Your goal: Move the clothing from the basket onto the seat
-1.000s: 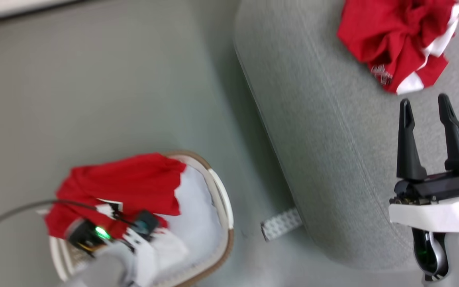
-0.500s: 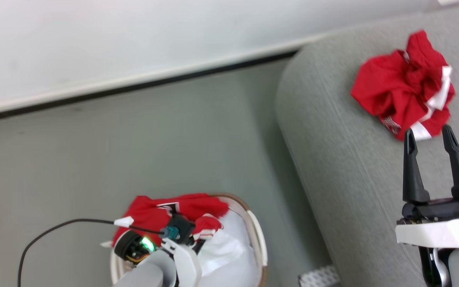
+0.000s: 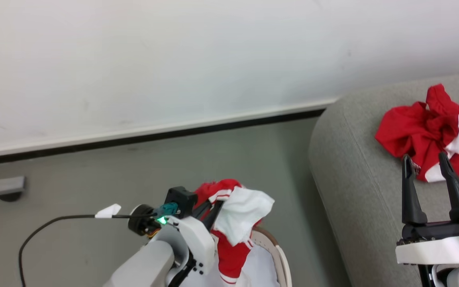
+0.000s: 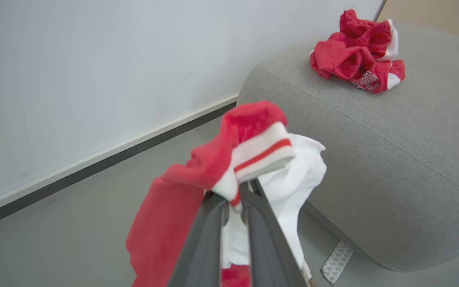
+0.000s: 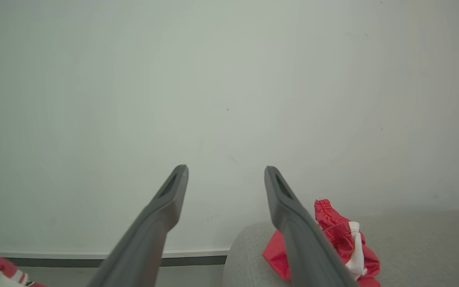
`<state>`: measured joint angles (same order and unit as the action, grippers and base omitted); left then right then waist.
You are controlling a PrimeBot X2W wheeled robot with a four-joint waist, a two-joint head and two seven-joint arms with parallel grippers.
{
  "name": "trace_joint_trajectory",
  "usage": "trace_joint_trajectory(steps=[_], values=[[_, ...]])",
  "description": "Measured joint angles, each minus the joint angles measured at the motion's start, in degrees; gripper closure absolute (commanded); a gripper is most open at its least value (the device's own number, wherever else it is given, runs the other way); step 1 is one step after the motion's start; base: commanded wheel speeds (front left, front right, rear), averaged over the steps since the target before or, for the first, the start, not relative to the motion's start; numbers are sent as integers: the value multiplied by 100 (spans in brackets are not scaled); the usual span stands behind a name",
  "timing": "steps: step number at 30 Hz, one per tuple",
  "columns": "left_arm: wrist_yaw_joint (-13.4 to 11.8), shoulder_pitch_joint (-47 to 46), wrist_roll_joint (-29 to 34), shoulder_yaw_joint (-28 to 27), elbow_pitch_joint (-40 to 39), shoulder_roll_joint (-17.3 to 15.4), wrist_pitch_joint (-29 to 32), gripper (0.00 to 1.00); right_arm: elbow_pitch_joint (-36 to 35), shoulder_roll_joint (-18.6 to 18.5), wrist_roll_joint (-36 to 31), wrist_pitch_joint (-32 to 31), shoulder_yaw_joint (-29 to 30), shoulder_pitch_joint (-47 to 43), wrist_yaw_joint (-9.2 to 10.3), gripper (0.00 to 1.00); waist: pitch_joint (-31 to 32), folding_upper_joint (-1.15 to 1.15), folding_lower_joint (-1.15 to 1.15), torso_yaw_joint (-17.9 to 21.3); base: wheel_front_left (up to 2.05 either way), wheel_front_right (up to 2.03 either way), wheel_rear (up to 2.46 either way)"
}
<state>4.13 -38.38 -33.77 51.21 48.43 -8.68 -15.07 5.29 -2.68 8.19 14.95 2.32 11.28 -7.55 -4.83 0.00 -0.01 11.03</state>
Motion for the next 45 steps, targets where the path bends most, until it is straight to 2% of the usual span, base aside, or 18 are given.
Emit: trace_joint_trajectory(steps=[16,30,45], values=[[-166,-195,349,-530,-1340,-193,47,100,208,-3,154,1,-370,-284,-1,0,512,0,1,-265,0,0,0],[-319,-694,85,-865,-2458,-358,421,100,414,0,390,1,-979,-409,-1,0,592,0,1,-345,0,0,0],[-411,-472,-12,-790,-2835,-437,566,100,622,-1,460,1,-1517,-321,-1,0,538,0,1,-450,0,0,0]])
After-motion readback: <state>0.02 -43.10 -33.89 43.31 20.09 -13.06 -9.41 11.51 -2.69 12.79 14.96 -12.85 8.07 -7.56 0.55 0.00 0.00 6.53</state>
